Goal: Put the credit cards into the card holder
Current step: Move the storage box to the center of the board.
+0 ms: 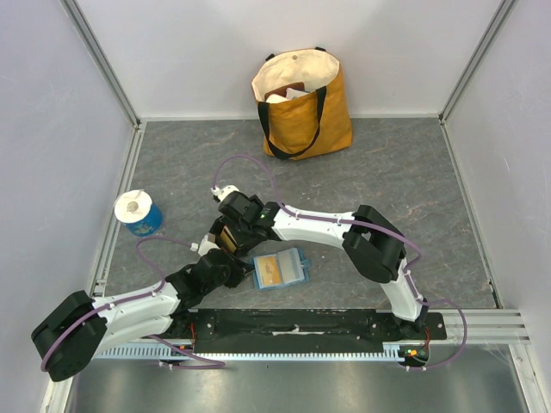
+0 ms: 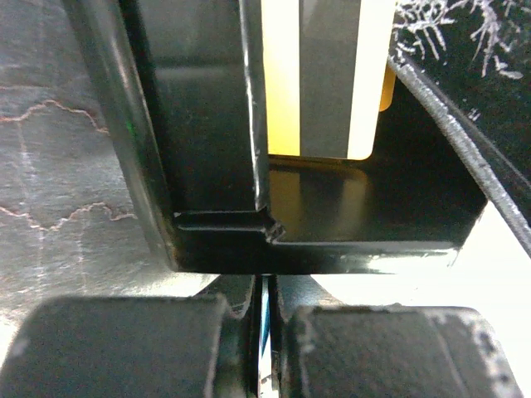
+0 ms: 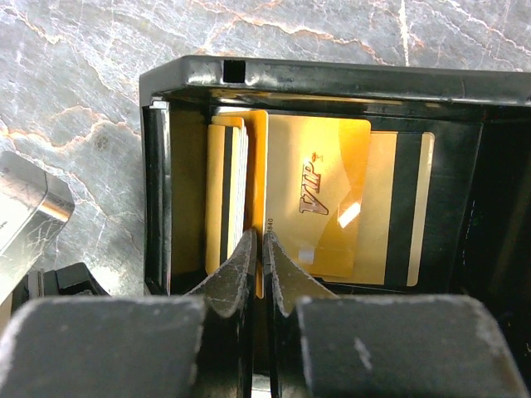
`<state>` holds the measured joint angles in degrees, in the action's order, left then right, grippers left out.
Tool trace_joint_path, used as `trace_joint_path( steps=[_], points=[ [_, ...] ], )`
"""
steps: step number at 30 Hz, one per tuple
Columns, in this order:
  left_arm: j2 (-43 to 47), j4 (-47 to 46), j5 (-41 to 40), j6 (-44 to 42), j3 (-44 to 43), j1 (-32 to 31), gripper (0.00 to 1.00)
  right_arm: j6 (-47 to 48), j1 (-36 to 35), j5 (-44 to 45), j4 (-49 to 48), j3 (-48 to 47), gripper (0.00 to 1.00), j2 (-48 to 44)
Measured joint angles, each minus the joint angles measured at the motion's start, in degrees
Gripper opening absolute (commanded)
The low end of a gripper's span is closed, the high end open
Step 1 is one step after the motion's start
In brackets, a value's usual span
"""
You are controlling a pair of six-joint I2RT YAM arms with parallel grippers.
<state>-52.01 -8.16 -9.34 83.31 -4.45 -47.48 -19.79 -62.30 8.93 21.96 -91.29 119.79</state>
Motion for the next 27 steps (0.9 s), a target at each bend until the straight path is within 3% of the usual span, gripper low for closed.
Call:
trace_joint_path(
  steps=[14,27],
  points=[
    [2.6,3.0,-0.2,0.0,0.1,0.1,0.02,0.2,-1.3,0.4,-0.5,-0.1,0.02,0.0],
    [7.7,9.5,-1.2,0.1,0.1,0.1,0.02,-1.1,-5.3,13.7,2.3,-1.0,0.00,0.1]
  ],
)
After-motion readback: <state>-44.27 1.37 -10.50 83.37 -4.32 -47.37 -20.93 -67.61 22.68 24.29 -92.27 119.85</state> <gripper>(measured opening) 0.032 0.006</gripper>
